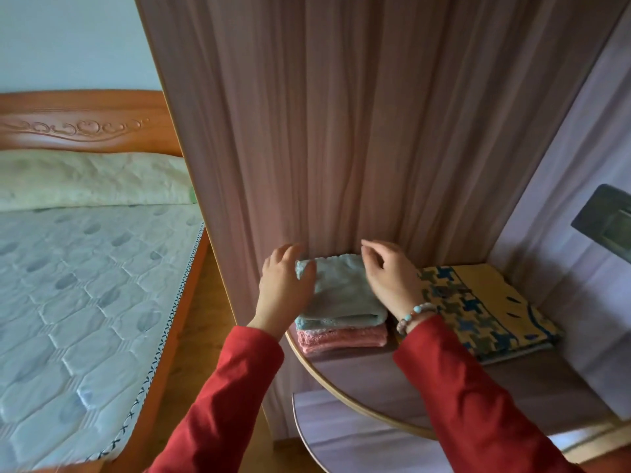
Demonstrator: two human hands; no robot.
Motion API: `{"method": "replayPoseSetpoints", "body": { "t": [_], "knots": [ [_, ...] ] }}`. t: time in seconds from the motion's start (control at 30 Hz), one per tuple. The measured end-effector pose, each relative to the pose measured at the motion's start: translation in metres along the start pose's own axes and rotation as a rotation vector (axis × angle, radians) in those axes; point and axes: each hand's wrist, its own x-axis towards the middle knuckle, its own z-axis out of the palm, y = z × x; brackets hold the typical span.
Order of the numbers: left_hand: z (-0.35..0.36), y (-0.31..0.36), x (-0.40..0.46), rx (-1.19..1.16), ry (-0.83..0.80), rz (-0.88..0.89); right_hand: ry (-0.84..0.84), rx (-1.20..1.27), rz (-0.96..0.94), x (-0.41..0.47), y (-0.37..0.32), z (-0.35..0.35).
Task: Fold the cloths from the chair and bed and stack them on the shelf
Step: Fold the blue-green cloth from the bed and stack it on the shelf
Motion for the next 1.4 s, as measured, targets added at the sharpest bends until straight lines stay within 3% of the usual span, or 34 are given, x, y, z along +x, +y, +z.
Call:
{"method": "replayPoseSetpoints", "body": {
  "t": [0.17,0.23,0.43,0.57,0.7,0.77,0.93,1.17,1.4],
  "knots": [
    [0.05,-0.019,-0.014,0.244,-0.258,0.17,-0.368,-0.195,-0.052,-0.018,0.021,0.038],
    [0.069,-0.039,-0.022,0.315,-0.304,0.19,-0.409,-0.253,-0.062,-0.028,0.035,0.045],
    [0.075,-0.039,-0.033,0.125,-0.188,0.166,-0.418,-0.181,-0.057,-0.031,0.041,0.047],
    [0.055,-0.026,-0.032,-0.17,-0.073,-0.048,-0.333,0.007,0.046,-0.024,0.036,0.035],
    [0.04,-0.028,-0.03,-0.591,-0.11,-0.45,-0.273,0.308,0.42,-0.02,0.036,0.019],
    [0.042,-0.028,-0.031,-0.693,-0.167,-0.567,-0.297,0.417,0.586,-0.022,0.039,0.016],
    [0.05,-0.011,-0.036,-0.852,-0.17,-0.557,-0.346,0.51,0.73,-0.022,0.045,0.019],
    [0.047,-0.007,-0.039,-0.867,-0.17,-0.522,-0.4,0.658,0.853,-0.018,0.052,0.015],
    [0.03,-0.025,-0.031,-0.676,-0.288,-0.638,-0.438,0.555,0.889,-0.012,0.044,0.006]
  ]
}}
